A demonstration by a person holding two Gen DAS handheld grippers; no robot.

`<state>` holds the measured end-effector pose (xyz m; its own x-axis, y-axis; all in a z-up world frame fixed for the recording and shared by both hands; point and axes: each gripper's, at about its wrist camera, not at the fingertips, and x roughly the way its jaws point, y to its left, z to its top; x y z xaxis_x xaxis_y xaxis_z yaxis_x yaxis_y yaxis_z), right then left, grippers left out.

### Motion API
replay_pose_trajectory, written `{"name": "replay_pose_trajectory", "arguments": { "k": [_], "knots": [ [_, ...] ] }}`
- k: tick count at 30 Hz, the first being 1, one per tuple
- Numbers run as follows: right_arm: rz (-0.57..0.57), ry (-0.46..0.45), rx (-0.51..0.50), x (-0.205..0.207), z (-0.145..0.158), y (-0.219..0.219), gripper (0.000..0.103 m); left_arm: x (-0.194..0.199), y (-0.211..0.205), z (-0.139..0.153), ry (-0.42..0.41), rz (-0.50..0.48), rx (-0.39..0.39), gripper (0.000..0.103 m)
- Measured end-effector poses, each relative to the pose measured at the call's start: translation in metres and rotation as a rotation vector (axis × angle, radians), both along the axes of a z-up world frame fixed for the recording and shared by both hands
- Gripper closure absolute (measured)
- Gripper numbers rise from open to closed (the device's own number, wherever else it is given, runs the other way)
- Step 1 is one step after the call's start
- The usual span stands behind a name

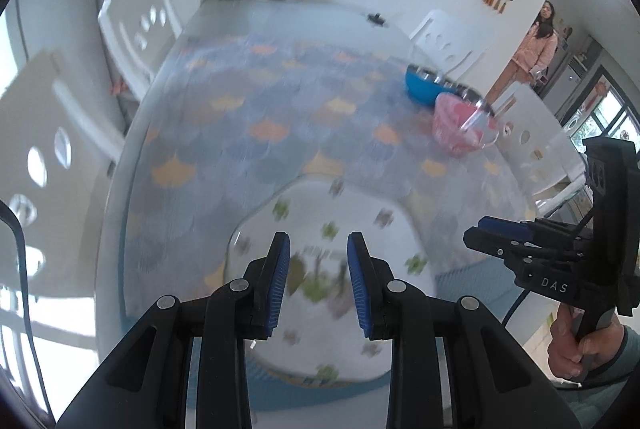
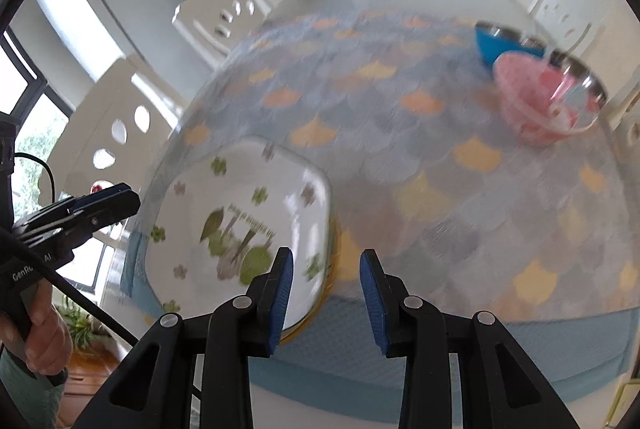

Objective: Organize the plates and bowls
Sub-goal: 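Open both tools and withdraw from the plate stack, then move both tools toward the pink bowl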

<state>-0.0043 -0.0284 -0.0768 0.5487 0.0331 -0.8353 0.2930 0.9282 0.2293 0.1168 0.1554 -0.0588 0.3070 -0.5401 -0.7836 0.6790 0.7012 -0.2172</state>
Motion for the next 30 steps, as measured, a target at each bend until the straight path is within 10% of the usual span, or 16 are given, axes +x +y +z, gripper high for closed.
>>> {"name": "replay_pose_trajectory", "arguments": {
  "k": [16, 30],
  "knots": [
    [-0.108, -0.162, 0.036, -0.054, 0.064, -0.159, 0.069, -0.052, -0.159, 0.059, -0.12, -0.086, -0.022, 0.075],
    [-0.165, -0.143, 0.137, -0.061, 0.039, -0.274, 0.05, -0.031, -0.28, 0.026, -0.001, -0.061, 0.001, 0.048]
  ]
}}
